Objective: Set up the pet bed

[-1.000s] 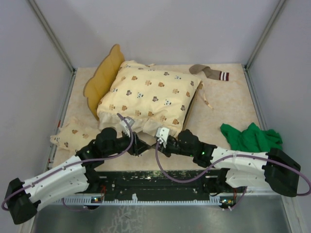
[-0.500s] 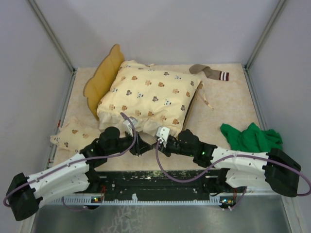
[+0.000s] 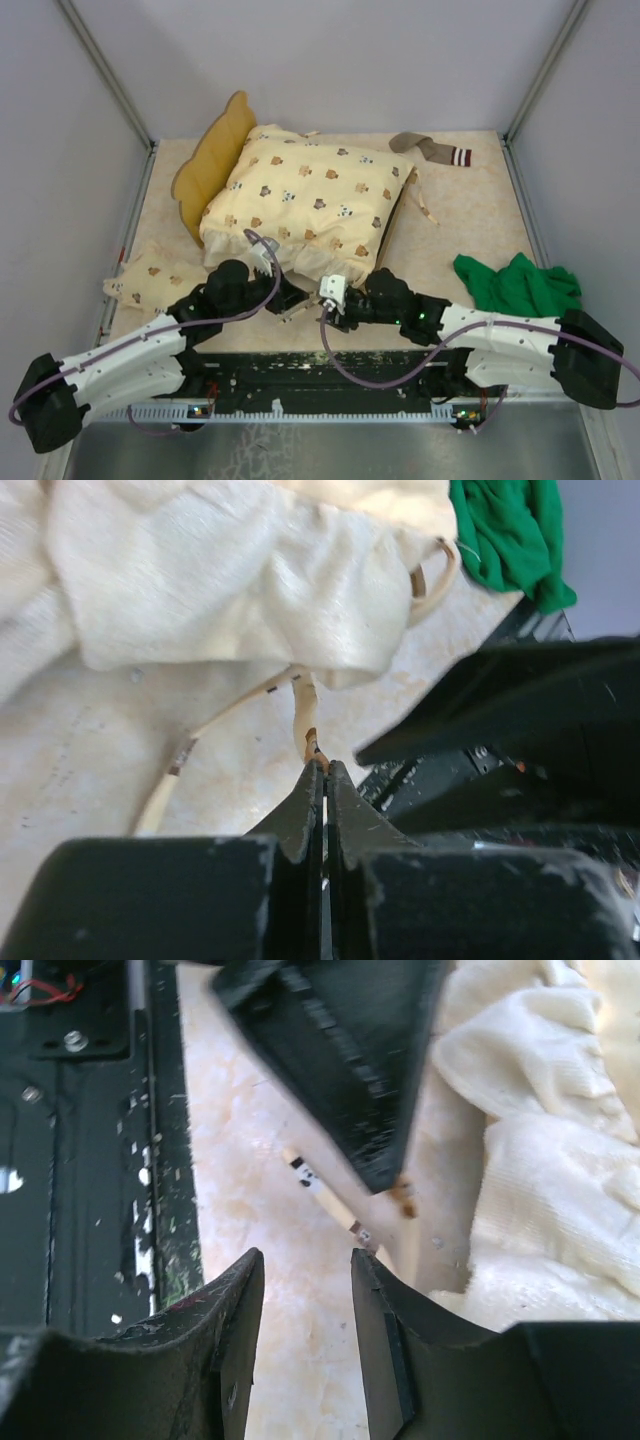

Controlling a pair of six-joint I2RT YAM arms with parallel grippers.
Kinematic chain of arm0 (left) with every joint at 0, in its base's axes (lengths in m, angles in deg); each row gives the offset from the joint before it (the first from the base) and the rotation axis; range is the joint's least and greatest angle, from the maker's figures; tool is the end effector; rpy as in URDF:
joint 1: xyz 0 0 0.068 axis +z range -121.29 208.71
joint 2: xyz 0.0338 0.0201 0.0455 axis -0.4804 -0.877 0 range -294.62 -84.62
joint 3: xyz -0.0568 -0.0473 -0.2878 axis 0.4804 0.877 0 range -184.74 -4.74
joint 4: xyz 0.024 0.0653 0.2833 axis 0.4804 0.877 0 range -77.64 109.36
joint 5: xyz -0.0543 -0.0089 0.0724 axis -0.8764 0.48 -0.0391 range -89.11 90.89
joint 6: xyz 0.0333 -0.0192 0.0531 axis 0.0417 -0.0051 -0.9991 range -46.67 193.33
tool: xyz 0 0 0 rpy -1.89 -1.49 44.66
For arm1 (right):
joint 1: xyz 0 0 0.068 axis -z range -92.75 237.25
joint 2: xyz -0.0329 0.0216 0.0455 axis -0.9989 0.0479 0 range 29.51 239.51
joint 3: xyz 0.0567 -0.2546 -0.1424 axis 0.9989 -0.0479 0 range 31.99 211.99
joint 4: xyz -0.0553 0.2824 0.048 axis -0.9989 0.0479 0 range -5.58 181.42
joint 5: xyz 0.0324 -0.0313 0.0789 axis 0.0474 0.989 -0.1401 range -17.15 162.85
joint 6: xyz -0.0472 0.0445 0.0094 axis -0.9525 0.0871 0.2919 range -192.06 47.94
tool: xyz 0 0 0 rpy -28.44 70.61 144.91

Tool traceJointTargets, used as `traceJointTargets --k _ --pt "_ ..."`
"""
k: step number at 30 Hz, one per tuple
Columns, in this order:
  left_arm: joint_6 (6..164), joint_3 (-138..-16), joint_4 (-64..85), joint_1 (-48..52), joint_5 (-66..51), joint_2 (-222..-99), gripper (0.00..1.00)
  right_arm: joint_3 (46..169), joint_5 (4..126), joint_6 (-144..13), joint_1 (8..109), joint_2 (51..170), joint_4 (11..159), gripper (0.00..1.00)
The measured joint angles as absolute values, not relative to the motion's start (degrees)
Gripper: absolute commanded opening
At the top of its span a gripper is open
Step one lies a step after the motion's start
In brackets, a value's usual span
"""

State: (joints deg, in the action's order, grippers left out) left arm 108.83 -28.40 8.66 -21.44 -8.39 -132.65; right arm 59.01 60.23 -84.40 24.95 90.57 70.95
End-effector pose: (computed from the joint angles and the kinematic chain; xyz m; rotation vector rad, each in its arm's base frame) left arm 0.1350 -0.1748 0.2246 0.3853 2.0707 -1.1136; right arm 0.1108 0.2352 0.2175 -1.3329 1.4958 0.7848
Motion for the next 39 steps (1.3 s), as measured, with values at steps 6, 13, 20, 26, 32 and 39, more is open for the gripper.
traceJointTargets --k 6,13,20,26,32,39 --pt "108.2 -32.1 8.31 -16.8 -7.82 -136.19 0.0 59.17 53.96 -95.61 23.7 86.87 76.21 0.42" --pt "109.23 -38.41 7.83 -8.96 -15.58 -145.07 0.0 68.15 52.15 -105.12 22.92 97.39 81.74 0.42" --pt "110.93 -40.91 8.24 -6.93 -19.6 -149.94 0.0 78.03 55.16 -110.12 22.55 112.23 85.74 0.43" --pt "111.98 -42.0 8.57 -5.85 -21.28 -152.3 0.0 83.49 57.65 -114.43 22.17 121.39 91.71 0.43" --pt "112.59 -42.26 8.94 -4.87 -21.92 -153.0 0.0 87.76 59.69 -115.87 22.13 128.55 94.36 0.45" --pt "112.18 -42.28 11.08 -3.38 -21.24 -153.0 0.0 92.94 61.63 -115.81 22.11 133.14 96.3 0.44"
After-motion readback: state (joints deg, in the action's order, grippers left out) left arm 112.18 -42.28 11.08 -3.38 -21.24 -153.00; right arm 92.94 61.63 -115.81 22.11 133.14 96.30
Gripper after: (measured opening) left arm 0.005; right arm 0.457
